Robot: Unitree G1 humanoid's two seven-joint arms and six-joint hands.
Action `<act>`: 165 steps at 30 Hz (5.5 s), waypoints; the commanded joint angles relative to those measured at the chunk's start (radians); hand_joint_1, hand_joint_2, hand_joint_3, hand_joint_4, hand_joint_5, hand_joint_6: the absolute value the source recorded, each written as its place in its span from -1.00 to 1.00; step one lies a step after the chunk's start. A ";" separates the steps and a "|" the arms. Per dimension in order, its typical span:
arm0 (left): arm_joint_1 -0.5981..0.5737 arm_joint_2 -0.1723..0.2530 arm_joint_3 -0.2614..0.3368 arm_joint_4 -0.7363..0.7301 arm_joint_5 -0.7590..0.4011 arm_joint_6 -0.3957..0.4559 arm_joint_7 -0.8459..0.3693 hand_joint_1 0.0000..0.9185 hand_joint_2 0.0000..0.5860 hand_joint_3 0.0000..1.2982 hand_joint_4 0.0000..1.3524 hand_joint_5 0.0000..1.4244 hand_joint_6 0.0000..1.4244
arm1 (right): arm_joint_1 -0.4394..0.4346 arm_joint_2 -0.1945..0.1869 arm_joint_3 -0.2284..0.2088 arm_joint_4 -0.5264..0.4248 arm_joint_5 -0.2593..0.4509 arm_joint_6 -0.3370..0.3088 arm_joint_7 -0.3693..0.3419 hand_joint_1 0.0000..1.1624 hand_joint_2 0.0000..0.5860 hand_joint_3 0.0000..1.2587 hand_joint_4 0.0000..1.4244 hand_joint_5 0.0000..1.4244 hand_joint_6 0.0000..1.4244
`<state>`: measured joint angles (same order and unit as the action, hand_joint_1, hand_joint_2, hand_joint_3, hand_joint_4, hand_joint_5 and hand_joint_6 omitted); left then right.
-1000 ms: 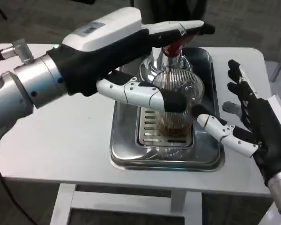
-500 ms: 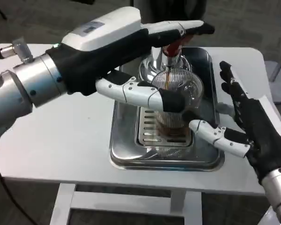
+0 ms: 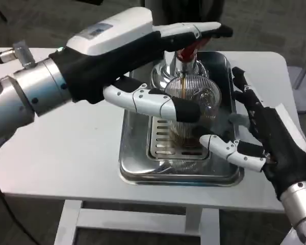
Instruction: Grasp the cup under the faucet to collect the drink, then remove the cup.
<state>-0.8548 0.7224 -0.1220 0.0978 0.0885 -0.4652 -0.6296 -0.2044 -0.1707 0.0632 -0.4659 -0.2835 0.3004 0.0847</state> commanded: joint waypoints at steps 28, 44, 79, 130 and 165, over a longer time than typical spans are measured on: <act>0.081 0.042 -0.049 0.024 0.049 0.025 -0.081 -1.00 -0.92 -0.75 -0.88 -0.76 -0.61 | -0.061 0.048 0.025 0.065 -0.002 -0.003 -0.030 0.31 -0.21 -1.00 -1.00 -0.95 -0.67; 0.074 0.022 0.002 0.064 -0.033 0.046 -0.058 -1.00 -0.91 -0.76 -0.88 -0.76 -0.61 | -0.065 0.050 0.020 0.066 -0.001 0.002 -0.032 0.29 -0.19 -1.00 -0.98 -0.95 -0.67; 0.035 -0.077 0.205 0.016 -0.230 0.066 0.002 -1.00 -0.82 -0.73 -0.84 -0.71 -0.57 | -0.055 0.046 0.009 0.043 0.000 0.007 -0.028 0.26 -0.16 -1.00 -0.95 -0.93 -0.67; 0.812 -0.062 0.623 -0.325 -0.274 0.145 0.089 -1.00 -0.77 -0.67 -0.75 -0.63 -0.50 | -0.033 0.079 0.009 0.095 0.027 -0.044 -0.068 0.21 -0.18 -1.00 -0.94 -0.91 -0.65; 0.930 -0.051 0.643 -0.348 -0.272 0.164 0.085 -1.00 -0.74 -0.63 -0.72 -0.62 -0.51 | -0.075 0.115 -0.012 0.280 0.174 -0.224 -0.052 0.06 -0.27 -1.00 -1.00 -0.96 -0.72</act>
<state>0.0442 0.6660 0.5084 -0.2331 -0.1871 -0.3107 -0.5501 -0.2721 -0.0575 0.0523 -0.2016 -0.1187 0.1015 0.0322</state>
